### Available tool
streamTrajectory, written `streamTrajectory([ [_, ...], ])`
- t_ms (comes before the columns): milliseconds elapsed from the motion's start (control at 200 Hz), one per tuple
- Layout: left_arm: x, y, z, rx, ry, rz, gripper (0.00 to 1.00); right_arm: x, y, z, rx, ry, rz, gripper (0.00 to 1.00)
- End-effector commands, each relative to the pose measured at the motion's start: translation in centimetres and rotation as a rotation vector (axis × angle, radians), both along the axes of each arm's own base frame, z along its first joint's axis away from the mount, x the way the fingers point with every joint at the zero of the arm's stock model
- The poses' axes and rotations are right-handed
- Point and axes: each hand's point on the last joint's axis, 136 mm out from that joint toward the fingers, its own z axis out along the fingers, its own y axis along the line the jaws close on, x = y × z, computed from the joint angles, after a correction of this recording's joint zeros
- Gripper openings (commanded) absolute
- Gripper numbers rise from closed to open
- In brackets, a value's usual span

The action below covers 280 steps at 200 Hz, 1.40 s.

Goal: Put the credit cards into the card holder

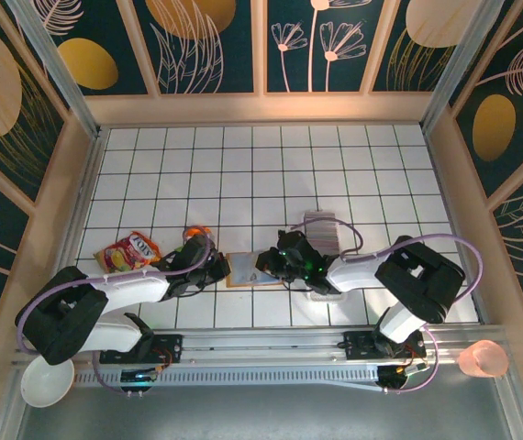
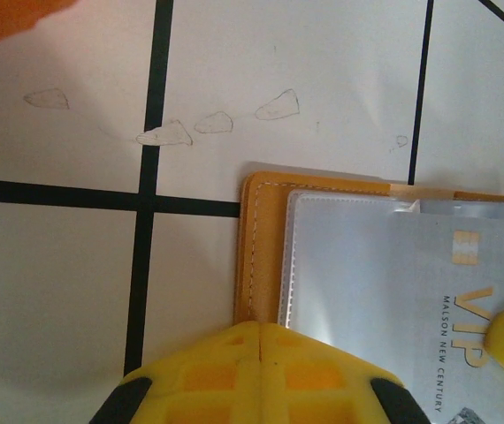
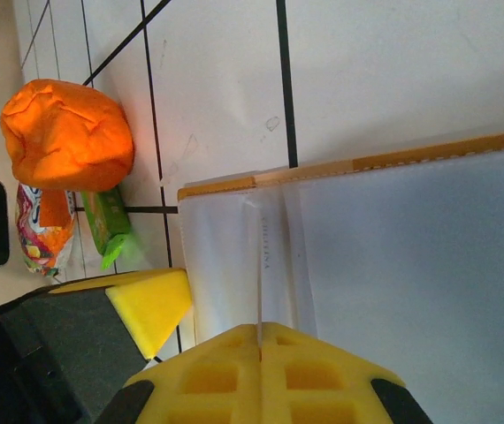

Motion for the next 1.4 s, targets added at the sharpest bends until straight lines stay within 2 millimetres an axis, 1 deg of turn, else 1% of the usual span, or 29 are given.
streamTrajectory([
  [0, -1.7, 0.6, -1.5, 0.028, 0.065, -0.015, 0.0, -0.5, 0.4, -0.5, 0.0, 0.011, 0.01, 0.0],
  [100, -1.8, 0.5, -1.5, 0.028, 0.065, -0.018, 0.0, -0.7, 0.4, -1.0, -0.035, 0.013, 0.024, 0.0],
  [190, -1.8, 0.5, -1.4, 0.027, 0.062, -0.02, 0.0, -0.7, 0.4, -1.0, -0.045, 0.012, 0.022, 0.0],
  [235, -1.8, 0.5, -1.4, 0.027, 0.062, -0.019, 0.0, -0.7, 0.2, -1.2, -0.069, 0.015, 0.015, 0.07],
  [310, -1.9, 0.6, -1.5, 0.027, 0.062, -0.02, 0.0, -0.5, 0.0, -1.4, -0.108, 0.01, 0.014, 0.22],
  [345, -1.9, 0.6, -1.5, 0.026, 0.062, -0.02, 0.0, -0.6, 0.0, -1.4, -0.122, 0.002, 0.021, 0.25],
  [400, -1.9, 0.6, -1.4, 0.026, 0.061, -0.018, 0.0, -0.4, 0.0, -1.2, -0.145, -0.01, 0.027, 0.27],
  [490, -2.0, 0.6, -1.4, 0.024, 0.06, -0.019, 0.0, -0.3, -0.2, -1.5, -0.206, -0.017, 0.032, 0.28],
  [551, -2.0, 0.7, -1.4, 0.02, 0.058, -0.018, 0.0, -0.3, -0.1, -1.5, -0.217, -0.019, 0.039, 0.27],
  [691, -2.1, 0.7, -1.4, 0.018, 0.056, -0.017, 0.0, -0.2, 0.7, -1.5, -0.245, -0.029, 0.069, 0.25],
  [766, -2.2, 0.7, -1.5, 0.018, 0.059, -0.017, 0.0, -0.3, 1.2, -1.8, -0.275, -0.035, 0.09, 0.22],
  [876, -2.2, 0.8, -1.5, 0.018, 0.057, -0.017, 0.0, -0.4, 1.9, -1.8, -0.288, -0.04, 0.111, 0.22],
  [981, -2.2, 0.7, -1.6, 0.02, 0.058, -0.019, 0.0, -0.4, 2.0, -1.7, -0.294, -0.04, 0.112, 0.23],
  [1061, -2.2, 0.8, -1.6, 0.021, 0.059, -0.019, 0.0, -0.3, 1.5, -1.8, -0.322, -0.046, 0.104, 0.25],
  [1216, -2.3, 0.8, -1.6, 0.021, 0.059, -0.019, 0.0, 0.1, 0.0, -1.4, -0.389, -0.074, 0.075, 0.36],
  [1396, -2.3, 0.9, -1.6, 0.02, 0.058, -0.019, 0.0, 0.3, -0.5, -0.9, -0.434, -0.091, 0.073, 0.44],
])
